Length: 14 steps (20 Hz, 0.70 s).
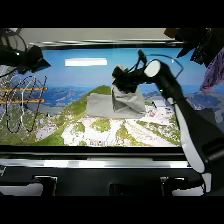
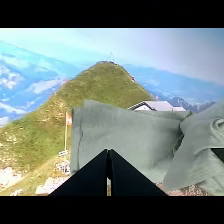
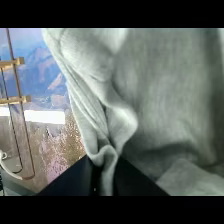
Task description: Fold the clothes and pants, and hang the long-sleeved shirts on hangers.
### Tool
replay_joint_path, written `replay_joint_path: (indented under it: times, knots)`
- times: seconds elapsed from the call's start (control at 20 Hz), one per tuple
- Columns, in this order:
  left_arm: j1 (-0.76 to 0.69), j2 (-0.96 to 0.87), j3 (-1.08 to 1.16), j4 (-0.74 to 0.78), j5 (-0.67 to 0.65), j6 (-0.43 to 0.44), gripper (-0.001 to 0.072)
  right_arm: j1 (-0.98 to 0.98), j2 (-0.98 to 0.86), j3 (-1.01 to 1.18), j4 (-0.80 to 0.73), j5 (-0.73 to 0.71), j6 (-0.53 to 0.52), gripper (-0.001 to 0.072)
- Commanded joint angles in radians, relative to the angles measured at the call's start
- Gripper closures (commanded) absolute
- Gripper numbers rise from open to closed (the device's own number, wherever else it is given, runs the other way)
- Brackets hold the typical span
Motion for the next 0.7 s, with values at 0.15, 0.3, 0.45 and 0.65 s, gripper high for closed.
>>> replay_joint_path:
  times: [0.15, 0.3, 0.45, 0.65]
  knots:
    - [0.059, 0.027, -0.005, 0.009, -0.040, 0.002, 0.0691, 0.121, -0.132, 0.001, 0.034, -0.206, 0.079, 0.0677]
    - [0.059, 0.027, -0.005, 0.009, -0.040, 0.002, 0.0691, 0.145, -0.140, 0.001, 0.058, -0.228, 0.095, 0.0677]
    - [0.059, 0.026, -0.005, 0.009, -0.040, 0.002, 0.0691, 0.170, -0.142, 0.001, 0.058, -0.232, 0.095, 0.0676]
    - [0.059, 0.026, -0.005, 0.009, -0.039, 0.001, 0.0691, 0.192, -0.144, 0.001, 0.157, -0.235, 0.093, 0.0432]
